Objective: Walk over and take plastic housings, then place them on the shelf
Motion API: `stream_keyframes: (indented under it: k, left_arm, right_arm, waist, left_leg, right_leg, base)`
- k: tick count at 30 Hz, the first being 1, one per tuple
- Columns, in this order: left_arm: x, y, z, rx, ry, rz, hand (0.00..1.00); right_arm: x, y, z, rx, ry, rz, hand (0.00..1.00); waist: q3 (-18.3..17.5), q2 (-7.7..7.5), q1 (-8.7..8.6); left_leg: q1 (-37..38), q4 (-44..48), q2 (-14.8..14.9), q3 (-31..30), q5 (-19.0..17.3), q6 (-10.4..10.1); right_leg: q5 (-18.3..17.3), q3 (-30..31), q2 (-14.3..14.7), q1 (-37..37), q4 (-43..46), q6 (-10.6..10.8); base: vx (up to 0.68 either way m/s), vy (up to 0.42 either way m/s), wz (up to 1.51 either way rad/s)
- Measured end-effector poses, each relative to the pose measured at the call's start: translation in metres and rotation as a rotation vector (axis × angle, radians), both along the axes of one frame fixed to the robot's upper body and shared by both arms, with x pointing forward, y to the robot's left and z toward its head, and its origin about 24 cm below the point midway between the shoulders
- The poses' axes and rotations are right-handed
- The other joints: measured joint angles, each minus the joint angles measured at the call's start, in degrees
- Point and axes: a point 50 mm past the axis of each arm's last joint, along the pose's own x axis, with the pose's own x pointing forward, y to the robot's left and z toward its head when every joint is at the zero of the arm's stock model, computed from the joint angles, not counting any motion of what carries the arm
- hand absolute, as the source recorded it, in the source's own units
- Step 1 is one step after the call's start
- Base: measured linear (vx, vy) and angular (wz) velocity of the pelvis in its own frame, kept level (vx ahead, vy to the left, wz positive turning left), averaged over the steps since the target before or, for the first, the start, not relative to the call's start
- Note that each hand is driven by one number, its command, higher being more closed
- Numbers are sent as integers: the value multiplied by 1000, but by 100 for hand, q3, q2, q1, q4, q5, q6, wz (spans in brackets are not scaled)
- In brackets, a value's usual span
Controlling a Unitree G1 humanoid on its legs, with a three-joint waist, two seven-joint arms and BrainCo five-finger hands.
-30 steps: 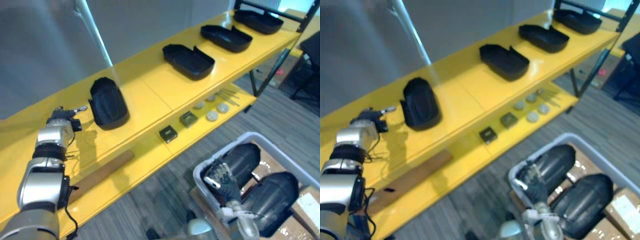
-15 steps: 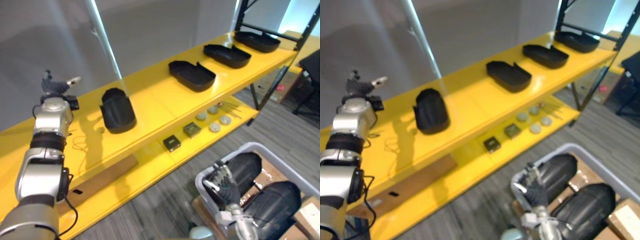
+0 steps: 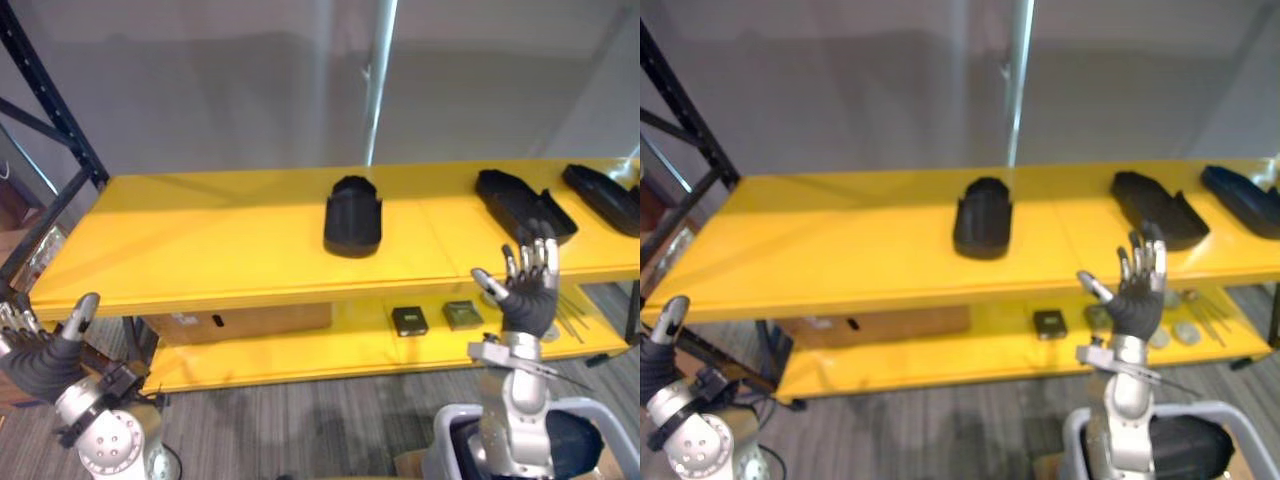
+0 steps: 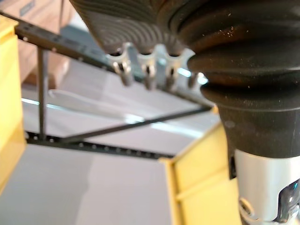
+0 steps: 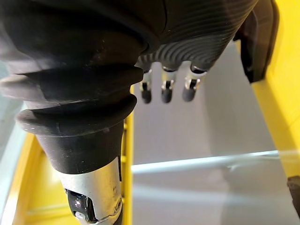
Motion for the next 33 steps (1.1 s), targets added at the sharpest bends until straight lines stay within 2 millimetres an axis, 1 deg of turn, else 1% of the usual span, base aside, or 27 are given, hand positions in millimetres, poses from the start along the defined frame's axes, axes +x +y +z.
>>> stream_keyframes:
  k: [4,6,8,9,10,11,12,13,14,16,17,18,19,21,22,23,25,26,29,31,32,33]
  left_arm:
    - [0,0,0,-1,0,0,0]
    - [0,-1,-1,-9,-2,3,0]
    - [0,-2,-2,-22,-3,6,0]
    - [0,-2,-4,-39,-4,10,0]
    - [0,0,-9,-54,13,23,0]
    - [-1,3,-13,-65,31,41,0]
    - [-4,12,-27,-94,91,99,0]
    - [-8,23,-46,-139,172,172,0]
    - [-10,27,-54,-162,206,208,0]
    - [-20,41,-83,-238,324,324,0]
    - [-22,42,-91,-256,354,340,0]
    - [-28,45,-107,-306,412,368,0]
    - [-34,47,-125,-355,474,398,0]
    - [-42,46,-148,-403,568,428,0]
    - [-45,45,-154,-419,596,434,0]
    - [-52,42,-172,-481,657,448,0]
    - [-58,38,-185,-508,727,447,0]
    - [-64,33,-198,-523,804,426,0]
    - [-72,24,-213,-578,874,388,0]
    - [-81,14,-229,-619,971,328,0]
    - [-84,12,-232,-632,991,313,0]
    - [-90,7,-238,-656,1027,294,0]
  right_arm:
    - [-1,0,-1,0,6,-1,0]
    - [-2,-3,-3,8,10,-17,0]
    - [-6,-12,-4,13,9,-46,0]
    - [-12,-20,-7,15,20,-71,0]
    - [-17,-28,-9,21,27,-96,0]
    - [-18,-30,-8,21,24,-98,0]
    - [-17,-32,-7,18,13,-91,0]
    - [-17,-32,-6,20,9,-75,0]
    - [-16,-31,-6,28,4,-62,0]
    - [-4,-27,-1,47,-38,1,0]
    - [-1,-26,2,42,-49,13,0]
    - [7,-21,8,24,-72,55,0]
    - [14,-13,14,8,-93,103,0]
    - [24,-1,21,-5,-119,164,0]
    - [28,2,24,-9,-125,179,0]
    - [40,9,29,-17,-125,221,0]
    - [49,15,32,-32,-116,262,0]
    - [57,24,34,-52,-97,310,0]
    - [67,39,33,-70,-55,377,0]
    - [76,56,28,-90,8,445,0]
    - [78,60,25,-93,26,461,0]
    - [82,68,22,-100,60,494,0]
  waist:
    - [48,13,-7]
    - [189,33,-4]
    - [352,48,-7]
    - [421,55,-32]
    - [504,67,-23]
    - [553,94,-7]
    - [606,149,-8]
    - [615,185,-11]
    - [611,191,-2]
    - [616,167,33]
    - [618,163,62]
    - [615,162,145]
    - [594,142,173]
    - [522,105,231]
    - [501,82,239]
    - [454,17,297]
    - [389,-43,342]
    - [327,-84,402]
    - [242,-118,451]
    - [161,-101,526]
    - [144,-91,546]
    - [129,-73,573]
  left_leg:
    - [4,8,3,2,-2,1]
    - [-13,34,4,-18,3,1]
    - [-38,31,-18,-111,38,23]
    - [-104,8,-45,-238,76,46]
    - [-130,6,-74,-328,104,62]
    - [-122,5,-84,-344,105,62]
    - [-125,4,-108,-393,105,63]
    - [-169,1,-133,-484,104,55]
    - [-206,0,-139,-509,102,56]
    - [-317,-1,-153,-609,95,73]
    - [-325,-1,-155,-606,95,74]
    - [-326,-2,-158,-604,92,78]
    - [-339,-2,-165,-614,87,87]
    - [-400,-2,-183,-668,119,100]
    - [-414,-2,-192,-712,134,99]
    - [-422,-1,-204,-797,159,110]
    - [-411,3,-209,-811,162,107]
    - [-415,31,-212,-843,174,94]
    - [-411,32,-212,-887,186,76]
    - [-395,30,-200,-930,192,66]
    - [-396,17,-195,-931,195,61]
    - [-404,0,-187,-930,192,57]
  right_leg:
    - [-5,11,-6,-24,43,-7]
    - [-12,6,-19,-28,123,-12]
    - [-12,-40,-37,-13,154,-11]
    - [-23,-152,-57,-19,178,5]
    - [-55,-226,-85,-18,232,36]
    - [-74,-239,-99,-20,275,44]
    - [-98,-269,-125,-31,332,52]
    - [-133,-339,-145,-48,375,73]
    - [-152,-371,-151,-72,394,73]
    - [-225,-499,-158,-123,397,78]
    - [-233,-511,-159,-126,394,75]
    - [-234,-508,-162,-125,378,77]
    - [-211,-519,-165,-125,367,100]
    - [-196,-621,-177,-129,355,116]
    - [-195,-658,-181,-127,352,115]
    - [-195,-684,-184,-102,355,115]
    - [-208,-666,-184,-98,358,93]
    - [-213,-664,-180,-86,362,85]
    - [-224,-661,-172,-58,366,66]
    - [-238,-656,-152,-19,368,42]
    - [-239,-652,-147,-18,368,40]
    - [-247,-642,-138,-11,367,28]
  base:
    - [0,0,0]
    - [-14,3,3]
    - [-55,21,23]
    - [-47,27,47]
    - [-37,33,45]
    - [-41,48,28]
    - [-28,50,22]
    - [-21,37,26]
    - [-6,20,30]
    - [3,1,28]
    - [21,-4,16]
    - [44,0,3]
    - [70,-1,5]
    - [70,-3,20]
    - [117,-9,32]
    - [118,-6,25]
    - [112,0,21]
    - [95,1,18]
    - [40,-8,13]
    - [-10,-14,10]
    - [-68,-23,2]
    - [-101,-20,-4]
